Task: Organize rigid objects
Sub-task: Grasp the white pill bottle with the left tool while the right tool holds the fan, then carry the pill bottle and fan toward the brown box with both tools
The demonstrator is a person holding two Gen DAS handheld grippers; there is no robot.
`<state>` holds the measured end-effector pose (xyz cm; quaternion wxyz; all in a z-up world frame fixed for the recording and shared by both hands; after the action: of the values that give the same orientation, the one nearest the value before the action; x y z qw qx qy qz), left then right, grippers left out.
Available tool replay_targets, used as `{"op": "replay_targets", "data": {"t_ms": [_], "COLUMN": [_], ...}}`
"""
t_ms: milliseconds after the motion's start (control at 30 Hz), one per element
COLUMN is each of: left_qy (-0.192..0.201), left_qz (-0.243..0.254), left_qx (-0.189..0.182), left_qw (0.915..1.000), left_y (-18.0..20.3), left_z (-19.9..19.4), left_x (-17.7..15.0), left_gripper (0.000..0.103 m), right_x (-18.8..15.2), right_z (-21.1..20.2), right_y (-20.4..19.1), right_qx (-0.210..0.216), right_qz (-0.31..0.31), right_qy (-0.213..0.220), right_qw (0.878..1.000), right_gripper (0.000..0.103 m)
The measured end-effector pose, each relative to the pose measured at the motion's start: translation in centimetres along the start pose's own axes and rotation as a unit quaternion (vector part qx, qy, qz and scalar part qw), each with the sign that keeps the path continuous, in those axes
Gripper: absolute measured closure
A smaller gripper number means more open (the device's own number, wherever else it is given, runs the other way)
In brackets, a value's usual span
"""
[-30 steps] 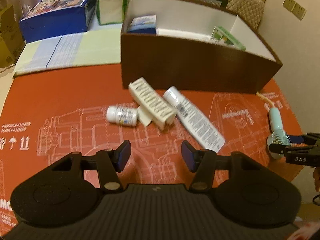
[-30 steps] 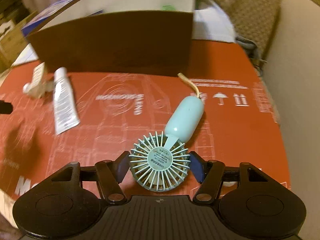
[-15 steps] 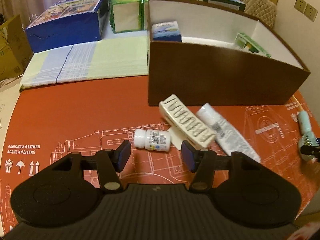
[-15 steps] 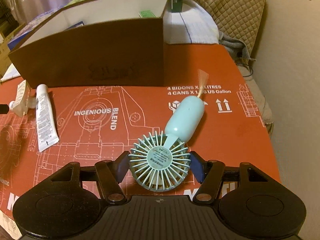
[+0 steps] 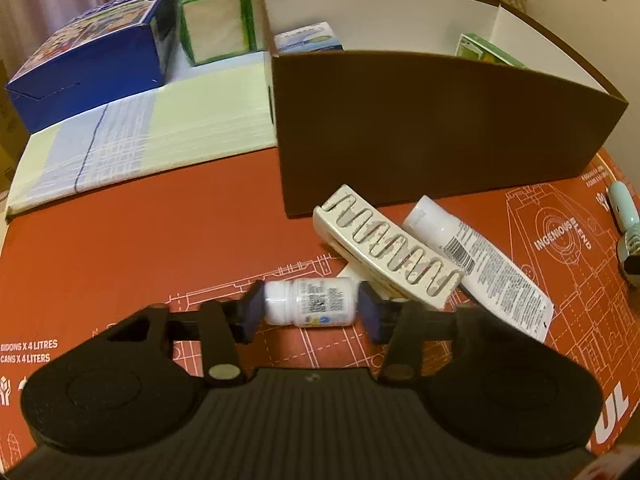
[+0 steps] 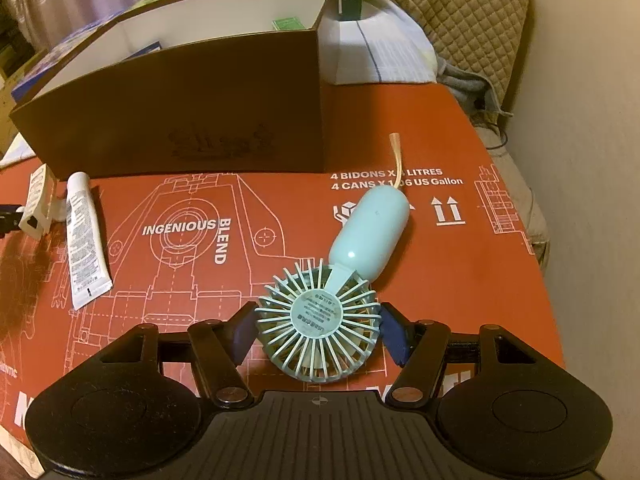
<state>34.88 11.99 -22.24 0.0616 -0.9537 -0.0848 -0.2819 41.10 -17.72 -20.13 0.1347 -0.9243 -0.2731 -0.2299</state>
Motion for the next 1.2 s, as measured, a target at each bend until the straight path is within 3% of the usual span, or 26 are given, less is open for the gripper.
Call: {"op": "replay_targets", "data": {"t_ms": [533,1200], "left_qy": [-0.010,-0.013], "left_qz": [-0.044,-0.044], "left_qx": [0.039,0.035], "left_qw": [0.9982,0.9983], "left_y": [-1.8,-1.7], "left_z": [-1.6,-2.8], "left_x": [-2.3,-3.9], "left_gripper": [0.061,0.061], "right_x": [0.7,0.0], "right_z": [0.0,0.8], "right_y": [0.2,-0.3], "right_qx": [-0.010,-0.044], "right_qz": [0.051,0.006], "right_qy": [0.006,0.009], "right_qw": [0.999,0.999], "right_gripper": [0.040,0.043]}}
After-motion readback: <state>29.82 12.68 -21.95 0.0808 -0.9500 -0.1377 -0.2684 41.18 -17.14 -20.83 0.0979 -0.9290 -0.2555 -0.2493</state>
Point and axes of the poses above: each gripper's, at about its wrist camera, not at the fingertips, and z roughly the way its jaws point, y to its right, x to its top, the point moved 9 cm from there along z, roughly the way its jaws point, and after that the axes turned 5 degrees about x, right-handed, at the moved point
